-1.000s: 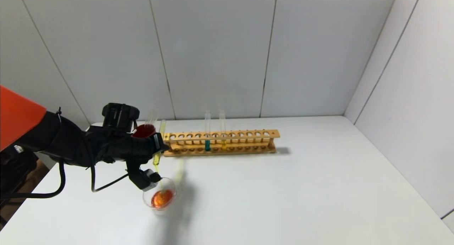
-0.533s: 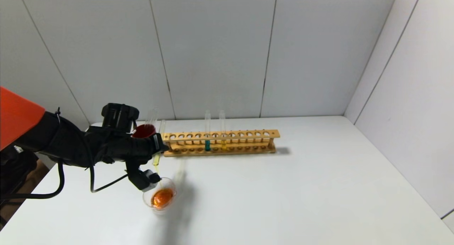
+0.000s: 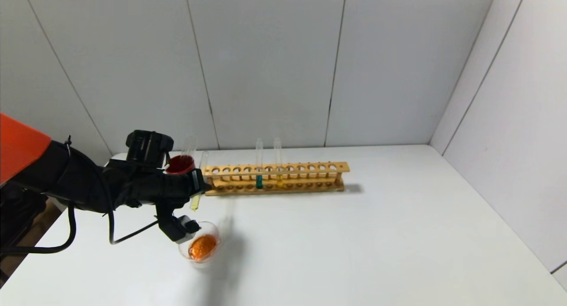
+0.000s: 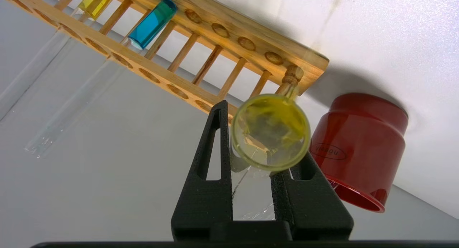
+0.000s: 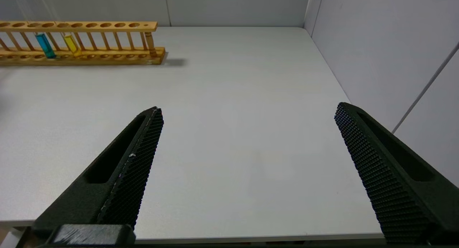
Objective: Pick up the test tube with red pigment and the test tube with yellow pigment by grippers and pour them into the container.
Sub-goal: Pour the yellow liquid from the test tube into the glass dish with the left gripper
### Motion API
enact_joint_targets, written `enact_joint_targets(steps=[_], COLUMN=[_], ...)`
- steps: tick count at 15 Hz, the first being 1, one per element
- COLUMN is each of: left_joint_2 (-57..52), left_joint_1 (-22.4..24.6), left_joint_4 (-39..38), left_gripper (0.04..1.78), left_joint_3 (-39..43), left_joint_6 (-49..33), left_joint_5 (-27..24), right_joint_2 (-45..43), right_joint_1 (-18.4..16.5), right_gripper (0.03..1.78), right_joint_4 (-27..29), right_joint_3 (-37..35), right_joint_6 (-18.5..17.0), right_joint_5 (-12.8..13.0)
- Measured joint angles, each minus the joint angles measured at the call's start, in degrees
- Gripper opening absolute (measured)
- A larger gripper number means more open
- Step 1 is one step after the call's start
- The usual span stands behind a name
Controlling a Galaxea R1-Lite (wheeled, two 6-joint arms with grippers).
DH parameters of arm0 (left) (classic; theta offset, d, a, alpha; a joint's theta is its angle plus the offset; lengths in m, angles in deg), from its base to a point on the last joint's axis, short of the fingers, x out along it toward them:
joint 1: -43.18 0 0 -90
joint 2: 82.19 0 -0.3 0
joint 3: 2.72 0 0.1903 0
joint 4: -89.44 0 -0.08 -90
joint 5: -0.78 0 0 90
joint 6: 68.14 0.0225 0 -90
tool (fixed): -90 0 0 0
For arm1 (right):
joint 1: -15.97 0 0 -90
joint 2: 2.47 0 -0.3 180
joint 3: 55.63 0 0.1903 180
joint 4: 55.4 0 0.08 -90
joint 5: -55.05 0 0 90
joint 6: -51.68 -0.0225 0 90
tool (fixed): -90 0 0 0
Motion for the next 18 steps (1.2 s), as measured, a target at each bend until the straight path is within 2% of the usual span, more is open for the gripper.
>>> enact_joint_targets(steps=[12,18], left_joint_2=[-1.2,-1.5], left_joint_1=[-1.4,-2.4], left_joint_4=[-0.7,-10.9], left_gripper=[0.34,0.34], left_joint_3=[2.2,6.1], left_joint_6=[5.5,6.6], left_joint_5=[0.1,1.2], right_joint_2=[0.0,0.0], right_joint_1=[0.0,0.0], right_gripper=[1.75,1.75], right_joint_4=[0.0,0.0], right_joint_3=[0.0,0.0], right_joint_6=[0.0,0.0], right_joint_5=[0.0,0.0])
